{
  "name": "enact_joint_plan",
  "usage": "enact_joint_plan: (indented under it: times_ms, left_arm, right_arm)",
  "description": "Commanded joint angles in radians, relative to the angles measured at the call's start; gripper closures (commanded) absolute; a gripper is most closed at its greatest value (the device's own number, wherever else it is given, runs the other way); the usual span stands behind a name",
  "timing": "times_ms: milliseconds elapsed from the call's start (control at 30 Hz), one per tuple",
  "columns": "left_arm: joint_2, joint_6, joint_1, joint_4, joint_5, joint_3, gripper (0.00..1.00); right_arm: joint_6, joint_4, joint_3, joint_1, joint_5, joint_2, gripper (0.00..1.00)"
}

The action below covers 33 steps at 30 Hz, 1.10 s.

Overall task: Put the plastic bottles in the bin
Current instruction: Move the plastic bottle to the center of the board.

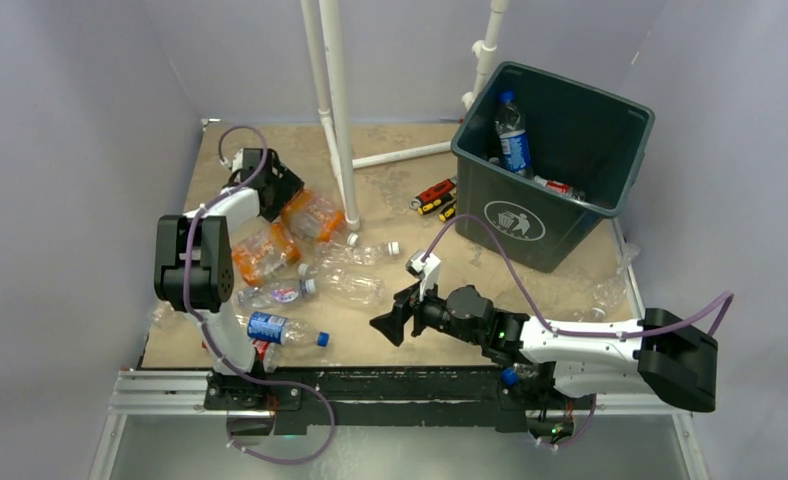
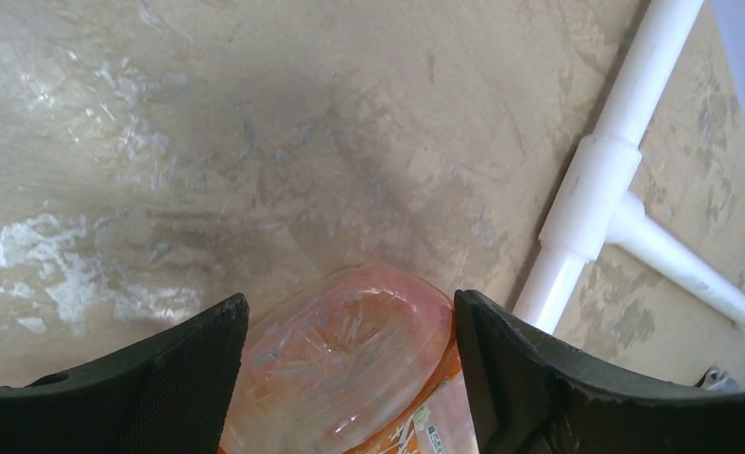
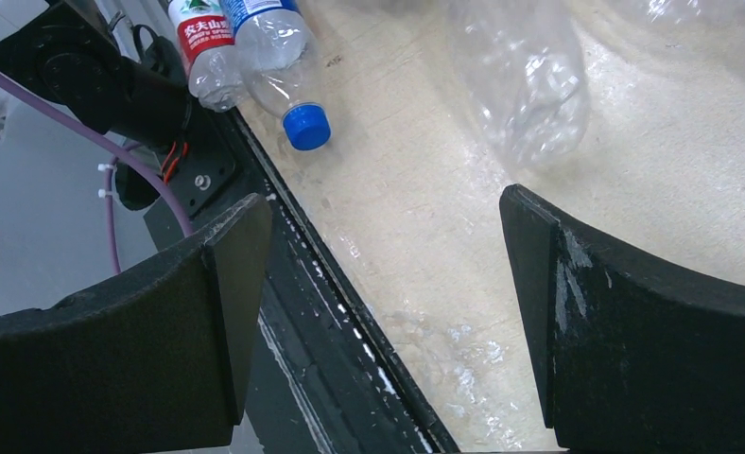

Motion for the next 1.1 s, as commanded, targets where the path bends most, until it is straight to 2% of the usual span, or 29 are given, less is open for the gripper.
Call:
enact_joint_plan:
  times_ms: [0, 300, 467, 600, 767, 900, 967, 1033, 1067]
  left_arm:
    - [-0.069, 0.019, -0.026, 0.015, 0.041, -0.065, 0.25]
    - [-0.223, -0.038, -0.066, 0.103, 0.076, -0.231, 0.32]
    - [-0.281, -0.053, -0.091, 0.111, 0.078, -0.269, 0.33]
    - [-0.323, -0.059, -0.101, 0.109, 0.072, -0.29, 0.34]
    - [-0.424, -0.05, -0.101, 0.082, 0.054, -0.306, 0.28]
    - [-0.565, -0.071, -0.12, 0.061, 0.044, -0.358, 0.2]
    - [-0.649, -0.082, -0.143, 0.047, 0.033, -0.4, 0.18]
    - [-0.738, -0.084, -0.165, -0.001, 0.016, -0.433, 0.16]
    - [-0.788, -0.084, -0.172, -0.029, 0.009, -0.446, 0.15]
  right_arm:
    - [0.006, 0.025, 0.038, 0.008, 0.029, -0.026, 0.1]
    - [0.067, 0.027, 0.016, 0.008, 0.139, -0.05, 0.1]
    - [0.145, 0.002, 0.018, 0.008, 0.241, -0.042, 0.1]
    - [0.193, -0.049, 0.04, 0.008, 0.28, -0.01, 0.1]
    - [0.285, -0.117, 0.026, 0.008, 0.362, -0.005, 0.03]
    - [0.361, -0.089, -0.026, 0.008, 0.341, -0.022, 0.01]
    - [0.3, -0.017, -0.038, 0.008, 0.271, -0.019, 0.02]
    - [0.18, 0.08, -0.046, 0.008, 0.119, 0.004, 0.02]
    - [0.149, 0.076, -0.04, 0.009, 0.073, 0.015, 0.02]
